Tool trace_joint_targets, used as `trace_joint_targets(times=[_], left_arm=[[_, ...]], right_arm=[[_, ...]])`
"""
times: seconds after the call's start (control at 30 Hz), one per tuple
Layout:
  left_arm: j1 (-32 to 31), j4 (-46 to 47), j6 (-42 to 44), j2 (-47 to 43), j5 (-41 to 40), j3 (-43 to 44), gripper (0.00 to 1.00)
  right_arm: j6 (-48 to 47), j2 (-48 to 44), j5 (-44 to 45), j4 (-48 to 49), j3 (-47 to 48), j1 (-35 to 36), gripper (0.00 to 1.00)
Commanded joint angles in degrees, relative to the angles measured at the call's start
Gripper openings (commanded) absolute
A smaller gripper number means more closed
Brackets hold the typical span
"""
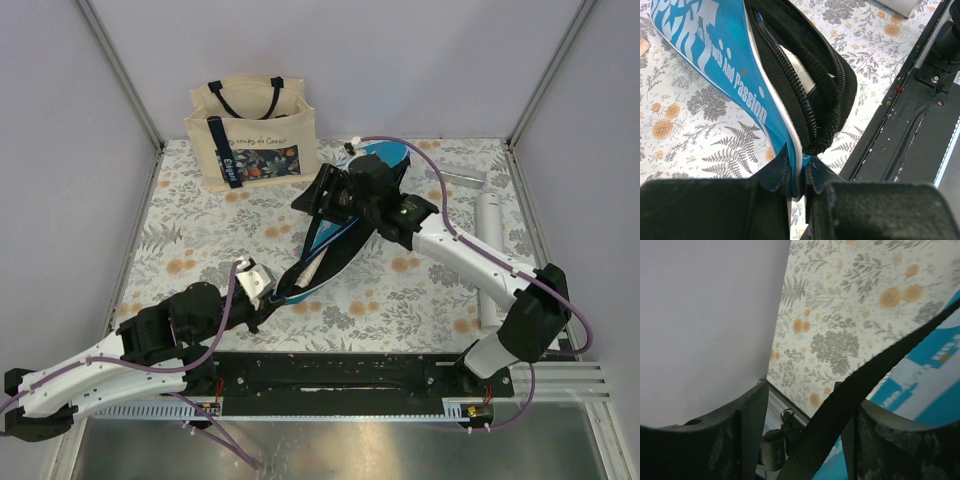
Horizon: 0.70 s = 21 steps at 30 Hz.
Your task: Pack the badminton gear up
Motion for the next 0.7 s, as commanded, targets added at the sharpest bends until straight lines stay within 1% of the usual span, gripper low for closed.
trace_joint_targets(times=[0.0, 0.1, 0.2, 0.3, 0.37, 0.43, 0.53, 0.57, 0.6, 0.67], left_arm=[[0.6, 8.2, -1.1, -2.0, 1.1, 0.8, 0.11], [1.0, 8.2, -1.8, -2.4, 1.0, 1.2, 0.11], [1.2, 7.7, -2.2, -2.3, 1.0, 1.9, 0.11], [1.4, 7.2, -2.7, -2.3, 1.0, 2.7, 0.11], [1.5, 6.5, -2.8, -2.3, 0.9, 3.5, 0.11], [1.6, 5.9, -2.9, -2.4, 0.9, 4.0, 0.11], [1.7, 5.0, -3.2, -2.8, 0.8, 5.1, 0.11], [1.8, 4.6, -3.2, -2.7, 0.8, 5.4, 0.11], [1.8, 4.0, -3.3, -2.8, 0.7, 6.0, 0.11], [1.8, 3.2, -3.3, -2.7, 0.8, 6.9, 0.11]], right_arm=[[-9.9, -3.8, -0.3, -9.3, 4.1, -4.5, 0.64], [-11.9, -5.4, -5.5, -9.2, 3.3, -8.4, 0.64], [-16.9, -7.1, -12.3, -7.8, 3.7, -12.1, 0.64], [-21.0, -9.1, -13.5, -7.2, 3.6, -16.5, 0.65], [-23.4, -10.7, -13.1, -5.2, 2.0, -20.4, 0.65], [-26.1, -12.3, -13.7, -1.4, -0.2, -25.0, 0.63], [-34.0, -13.6, -11.5, 4.9, -5.5, -30.4, 0.64], [-36.7, -13.7, -12.0, 7.8, -7.5, -31.7, 0.64], [-42.8, -13.9, -14.2, 12.7, -10.9, -33.0, 0.64], [-48.5, -13.2, -14.8, 18.4, -15.4, -34.7, 0.66]])
